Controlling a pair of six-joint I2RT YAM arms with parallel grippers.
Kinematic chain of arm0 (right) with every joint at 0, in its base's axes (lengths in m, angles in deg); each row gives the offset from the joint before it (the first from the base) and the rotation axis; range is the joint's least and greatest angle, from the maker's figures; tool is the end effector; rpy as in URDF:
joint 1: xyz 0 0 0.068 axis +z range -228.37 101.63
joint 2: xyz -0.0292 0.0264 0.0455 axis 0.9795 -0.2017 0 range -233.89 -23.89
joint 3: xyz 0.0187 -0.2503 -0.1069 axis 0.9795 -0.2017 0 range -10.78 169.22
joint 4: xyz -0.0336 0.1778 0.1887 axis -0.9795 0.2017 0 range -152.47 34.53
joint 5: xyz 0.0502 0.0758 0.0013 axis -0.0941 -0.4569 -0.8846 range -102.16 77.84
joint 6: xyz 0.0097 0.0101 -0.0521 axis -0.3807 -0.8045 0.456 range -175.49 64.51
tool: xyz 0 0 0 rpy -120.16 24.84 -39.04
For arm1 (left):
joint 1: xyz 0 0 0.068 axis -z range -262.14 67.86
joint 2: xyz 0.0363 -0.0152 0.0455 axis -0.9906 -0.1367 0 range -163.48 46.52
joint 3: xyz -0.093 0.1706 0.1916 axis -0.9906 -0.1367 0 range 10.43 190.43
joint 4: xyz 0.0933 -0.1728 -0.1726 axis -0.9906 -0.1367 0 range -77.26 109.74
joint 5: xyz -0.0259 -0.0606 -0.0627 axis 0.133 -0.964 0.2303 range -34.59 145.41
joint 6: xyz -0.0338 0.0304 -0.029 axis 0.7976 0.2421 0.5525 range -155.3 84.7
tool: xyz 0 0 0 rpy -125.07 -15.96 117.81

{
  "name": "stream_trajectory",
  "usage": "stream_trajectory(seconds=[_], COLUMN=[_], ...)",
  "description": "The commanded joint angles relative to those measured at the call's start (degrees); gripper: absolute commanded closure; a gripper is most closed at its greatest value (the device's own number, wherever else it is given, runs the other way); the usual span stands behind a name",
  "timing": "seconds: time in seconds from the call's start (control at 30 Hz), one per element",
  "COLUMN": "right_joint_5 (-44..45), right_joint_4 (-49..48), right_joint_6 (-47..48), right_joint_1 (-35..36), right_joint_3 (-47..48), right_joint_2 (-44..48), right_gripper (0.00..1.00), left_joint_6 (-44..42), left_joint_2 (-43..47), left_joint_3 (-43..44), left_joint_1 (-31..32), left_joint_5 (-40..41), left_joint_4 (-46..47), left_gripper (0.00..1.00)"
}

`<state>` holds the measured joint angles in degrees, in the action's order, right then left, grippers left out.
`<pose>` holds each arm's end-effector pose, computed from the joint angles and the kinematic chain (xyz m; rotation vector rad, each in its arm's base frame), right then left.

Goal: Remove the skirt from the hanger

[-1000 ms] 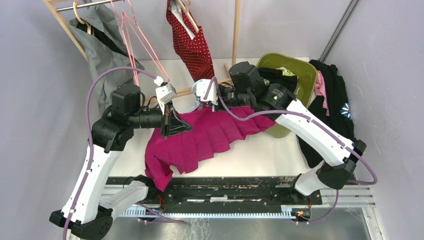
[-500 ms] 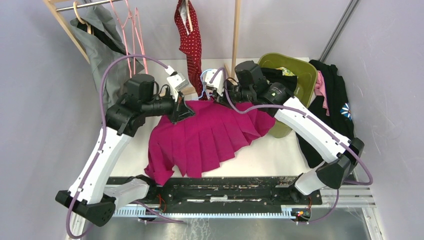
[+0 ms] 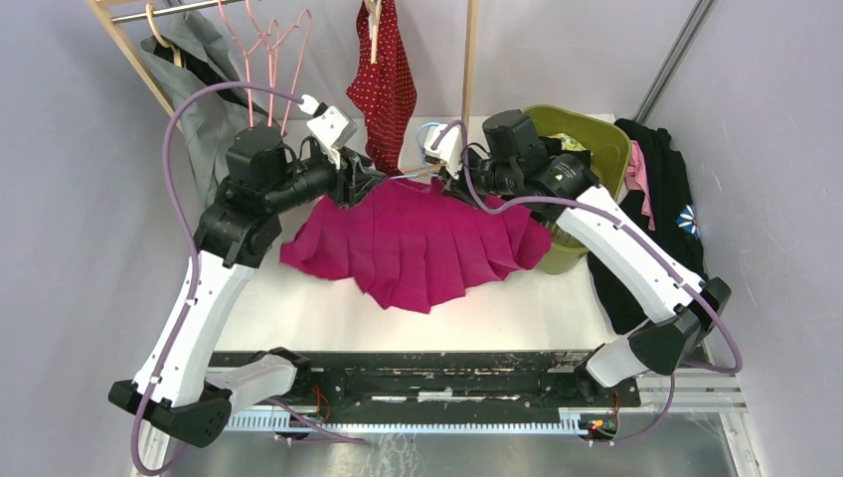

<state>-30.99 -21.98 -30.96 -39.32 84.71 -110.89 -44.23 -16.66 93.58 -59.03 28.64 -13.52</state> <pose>0.2497 0.2174 0.4155 -1.2869 1.7051 0.4988 0.1902 -0.0987 0.4650 0.8160 1.6235 -0.5961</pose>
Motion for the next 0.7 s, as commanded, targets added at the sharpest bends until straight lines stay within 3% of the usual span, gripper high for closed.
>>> stream_trajectory(seconds=[0.0,0.2,0.4,0.67], right_joint_5=[-6.7,-11.3,-13.2,-12.4], right_joint_4=[-0.5,-0.5,-0.4,0.1], right_joint_6=[1.8,1.7,1.4,2.6], right_joint_1=[-0.3,-0.2,0.8,0.9], right_joint_3=[3.8,1.6,0.3,0.8], right_joint_2=[7.1,10.1,10.7,9.5], right_gripper=[0.99,0.99,0.99,0.99], left_joint_6=[-2.3,0.6,-0.1,2.8], left_joint_2=[0.2,-6.5,-11.8,-10.2], left_joint_3=[3.5,7.5,11.5,7.1], left_joint_1=[0.0,-0.1,0.1,0.2], left_joint_5=[-3.5,-15.0,-20.6,-24.7], left_joint_4=[6.0,10.5,10.9,13.0], left_gripper=[0.51,0.51,0.53,0.54])
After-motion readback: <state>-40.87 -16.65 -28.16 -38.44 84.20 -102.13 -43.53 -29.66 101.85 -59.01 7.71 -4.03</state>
